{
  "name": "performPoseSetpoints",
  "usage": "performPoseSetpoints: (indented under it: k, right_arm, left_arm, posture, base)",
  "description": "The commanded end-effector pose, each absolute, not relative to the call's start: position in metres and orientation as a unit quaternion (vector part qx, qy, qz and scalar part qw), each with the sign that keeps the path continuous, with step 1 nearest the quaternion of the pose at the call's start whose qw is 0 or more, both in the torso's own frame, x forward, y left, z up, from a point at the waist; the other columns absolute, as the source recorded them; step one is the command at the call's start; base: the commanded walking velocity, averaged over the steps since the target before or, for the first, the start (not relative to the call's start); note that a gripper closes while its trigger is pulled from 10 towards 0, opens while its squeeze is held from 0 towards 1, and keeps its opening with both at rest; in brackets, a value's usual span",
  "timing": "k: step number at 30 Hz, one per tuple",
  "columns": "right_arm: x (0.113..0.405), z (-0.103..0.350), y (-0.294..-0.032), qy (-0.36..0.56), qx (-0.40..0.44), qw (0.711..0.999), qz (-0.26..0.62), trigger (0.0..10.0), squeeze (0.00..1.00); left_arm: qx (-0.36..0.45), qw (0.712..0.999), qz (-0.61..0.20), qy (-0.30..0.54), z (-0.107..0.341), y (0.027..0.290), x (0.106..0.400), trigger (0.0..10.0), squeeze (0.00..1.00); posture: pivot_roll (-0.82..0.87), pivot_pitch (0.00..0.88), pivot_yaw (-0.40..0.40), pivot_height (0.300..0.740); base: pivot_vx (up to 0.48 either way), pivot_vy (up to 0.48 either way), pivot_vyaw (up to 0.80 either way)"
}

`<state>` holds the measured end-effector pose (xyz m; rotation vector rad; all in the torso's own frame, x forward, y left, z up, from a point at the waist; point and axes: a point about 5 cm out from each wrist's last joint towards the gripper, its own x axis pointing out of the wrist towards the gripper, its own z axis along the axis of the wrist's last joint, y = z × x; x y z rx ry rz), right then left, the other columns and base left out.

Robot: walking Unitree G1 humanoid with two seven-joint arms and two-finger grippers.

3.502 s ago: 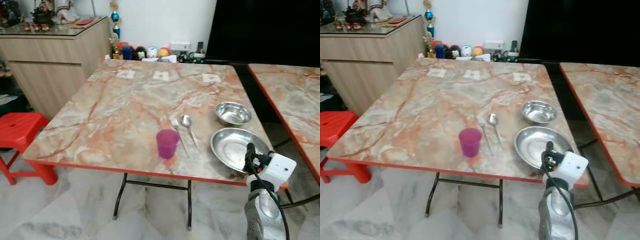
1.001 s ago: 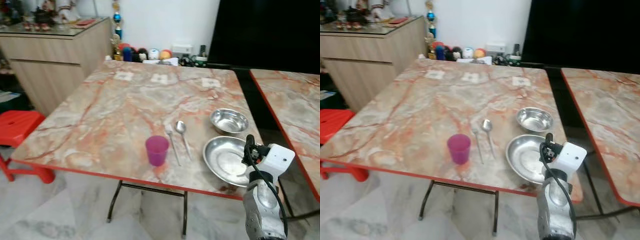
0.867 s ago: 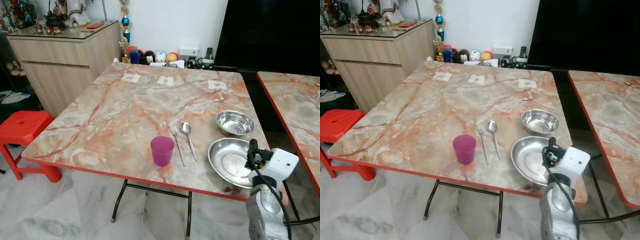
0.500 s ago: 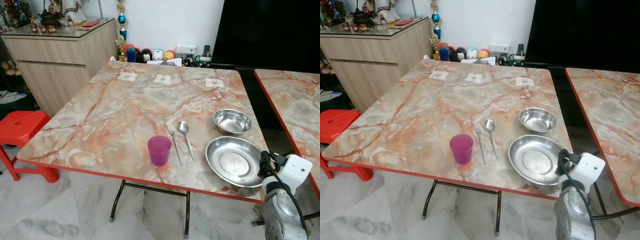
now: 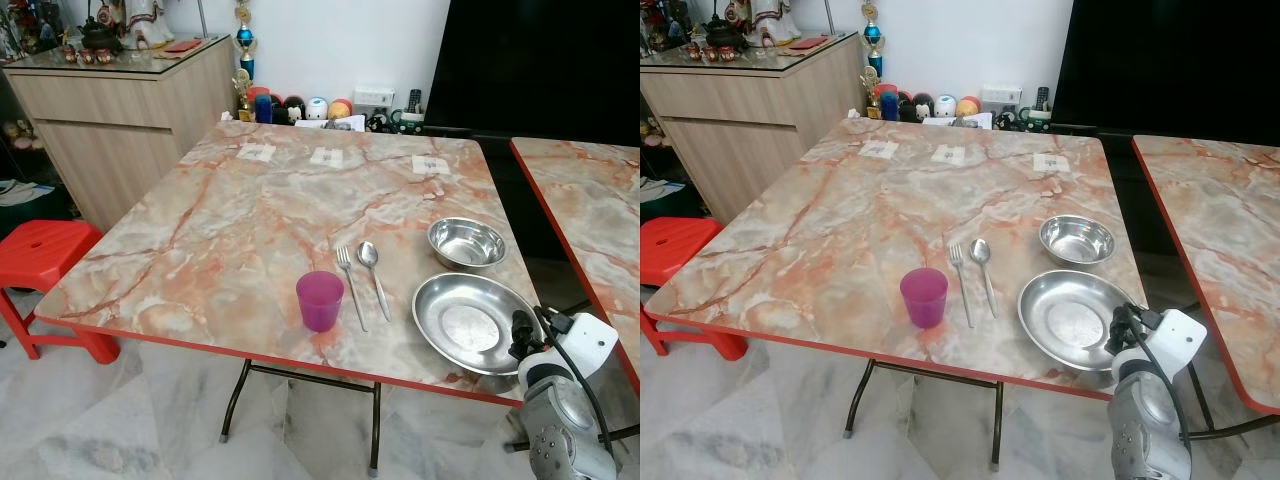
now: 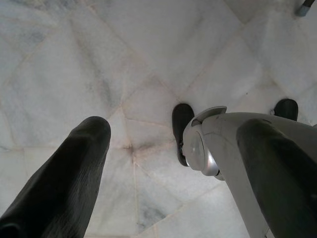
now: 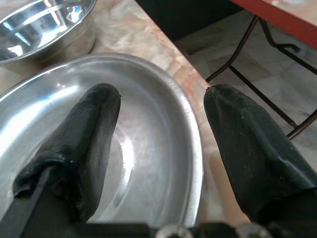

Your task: Setting the table

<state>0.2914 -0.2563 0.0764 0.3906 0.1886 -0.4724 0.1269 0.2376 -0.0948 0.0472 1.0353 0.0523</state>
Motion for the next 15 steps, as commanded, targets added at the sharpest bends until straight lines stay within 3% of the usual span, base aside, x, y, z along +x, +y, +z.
performPoseSetpoints:
  k: [1, 9, 15]
  right_arm:
    - [0.291, 0.077, -0.262, 0.095, 0.198, 0.945, -0.241, 10.0, 0.00]
    - [0.290, 0.057, -0.254, 0.164, 0.195, 0.945, -0.207, 10.0, 0.00]
    - [0.292, 0.054, -0.253, 0.168, 0.205, 0.942, -0.205, 10.0, 0.00]
  left_arm:
    - [0.029, 0.865, 0.020, 0.501, -0.096, 0.236, 0.124, 10.0, 0.00]
    - [0.029, 0.863, 0.016, 0.505, -0.098, 0.235, 0.120, 10.0, 0.00]
    - [0.030, 0.860, 0.026, 0.509, -0.096, 0.251, 0.109, 10.0, 0.00]
  posture:
    - [0.00, 0.000, 0.001, 0.740]
    - [0.00, 0.000, 0.000, 0.740]
    - [0.00, 0.000, 0.001, 0.740]
  base:
    - [0.000, 0.000, 0.00]
    - [0.000, 0.000, 0.00]
    - [0.000, 0.000, 0.00]
